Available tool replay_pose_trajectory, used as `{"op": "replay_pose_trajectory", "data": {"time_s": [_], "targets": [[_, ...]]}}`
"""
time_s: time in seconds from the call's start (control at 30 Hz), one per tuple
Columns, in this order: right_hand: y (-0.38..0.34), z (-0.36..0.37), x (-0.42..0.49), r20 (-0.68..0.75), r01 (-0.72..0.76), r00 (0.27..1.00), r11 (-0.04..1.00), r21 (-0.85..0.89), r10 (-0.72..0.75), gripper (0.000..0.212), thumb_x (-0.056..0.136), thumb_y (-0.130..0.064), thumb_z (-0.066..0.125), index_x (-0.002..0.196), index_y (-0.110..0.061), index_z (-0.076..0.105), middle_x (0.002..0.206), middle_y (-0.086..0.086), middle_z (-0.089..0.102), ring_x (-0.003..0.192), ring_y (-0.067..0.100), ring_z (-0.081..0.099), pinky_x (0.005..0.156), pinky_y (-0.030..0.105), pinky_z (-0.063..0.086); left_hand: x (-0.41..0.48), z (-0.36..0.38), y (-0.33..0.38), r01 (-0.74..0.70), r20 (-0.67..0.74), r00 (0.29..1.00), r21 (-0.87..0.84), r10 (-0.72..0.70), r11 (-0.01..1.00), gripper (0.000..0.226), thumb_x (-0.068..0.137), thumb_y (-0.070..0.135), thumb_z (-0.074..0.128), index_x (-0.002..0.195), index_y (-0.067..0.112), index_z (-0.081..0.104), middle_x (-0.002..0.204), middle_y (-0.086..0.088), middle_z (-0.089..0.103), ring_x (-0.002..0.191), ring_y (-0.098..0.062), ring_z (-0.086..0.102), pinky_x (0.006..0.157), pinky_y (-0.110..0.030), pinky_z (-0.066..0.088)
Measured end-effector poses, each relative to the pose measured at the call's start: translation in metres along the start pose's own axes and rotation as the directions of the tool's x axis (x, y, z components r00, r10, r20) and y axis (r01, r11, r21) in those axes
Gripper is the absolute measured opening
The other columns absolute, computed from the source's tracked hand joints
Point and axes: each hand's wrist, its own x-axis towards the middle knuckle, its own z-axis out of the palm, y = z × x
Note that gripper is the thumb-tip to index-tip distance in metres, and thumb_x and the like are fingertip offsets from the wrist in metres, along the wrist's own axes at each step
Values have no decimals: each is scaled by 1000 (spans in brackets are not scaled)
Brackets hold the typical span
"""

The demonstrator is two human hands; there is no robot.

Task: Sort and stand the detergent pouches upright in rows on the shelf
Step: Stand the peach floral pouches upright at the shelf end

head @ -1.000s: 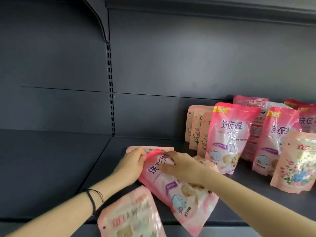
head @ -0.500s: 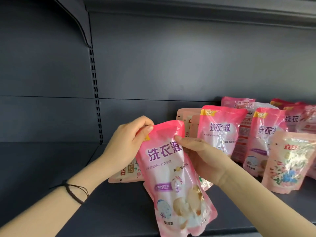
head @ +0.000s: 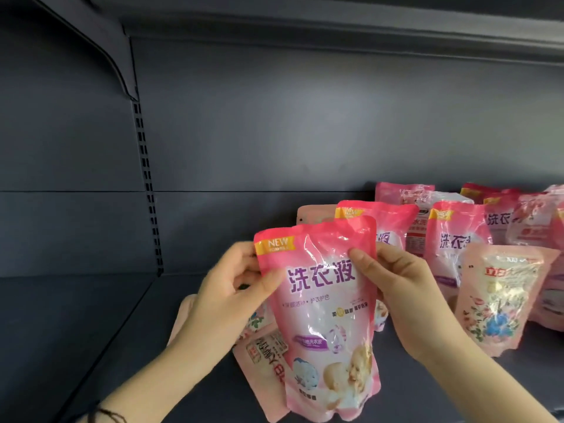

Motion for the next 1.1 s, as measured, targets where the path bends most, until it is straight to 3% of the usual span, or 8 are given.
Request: {"op": "replay_pose_trajectory", "data": {"time_s": [0.17,0.3,0.4,0.57,0.7,0.83,0.97,1.1], "targets": [[22,-10,-23,-22,-82,996,993,87,85,32,78,-40,64,91,-13,73,96,24,69,86,25,65,84,37,48,-31,35,-27,208,89,977,-163,-196,964,35,73,39,61,107,31,61,98,31,69,93,12,64,78,-8,49],[33,-13,-34,-75,-85,992,985,148,97,47,64,-58,72,90,-19,78,96,13,75,95,25,69,94,47,50,-29,52,-24,199,43,980,-253,-195,947,30,74,32,58,103,26,64,93,23,73,86,9,66,68,-5,47],[29,-24,-25,-151,-48,985,978,201,80,50,59,-54,76,86,-12,78,94,21,73,87,30,67,91,54,49,-16,70,-14,145,31,989,-239,-142,960,27,78,33,57,100,26,69,96,12,75,92,-2,69,74,-13,51],[28,-57,-3,-183,18,983,966,258,31,52,51,-55,82,83,-15,77,86,4,75,75,17,70,68,32,59,5,106,-14,204,66,979,-273,-193,940,19,91,23,56,92,21,75,96,-4,75,95,-19,70,86,-36,56],[40,-76,4,-195,-31,977,959,282,89,44,65,-50,77,91,-15,76,103,17,72,89,24,69,80,40,57,16,128,-21,253,43,967,-285,-251,925,33,89,26,61,95,-6,67,102,-38,59,87,-34,62,89,-53,48],[40,-86,5,-160,-74,982,984,160,100,53,71,-58,74,92,-9,71,105,29,65,89,31,64,92,57,47,20,137,-27,219,29,976,-206,-218,954,21,91,24,59,94,10,73,97,-15,72,98,-31,66,91,-47,53],[45,-105,-7,-32,-100,995,992,-71,98,40,68,-37,67,104,-18,67,96,-1,75,90,13,71,74,26,58,12,126,-28,148,146,980,-74,-136,986,23,83,20,68,107,19,67,101,13,74,96,1,67,79,-13,50],[54,-118,-17,111,-175,971,943,-282,213,56,60,-36,75,111,-29,55,95,-10,75,85,11,72,74,28,59,7,127,-36,143,230,959,100,-163,985,56,72,22,83,120,31,57,108,14,70,101,0,65,87,-23,53]]}}
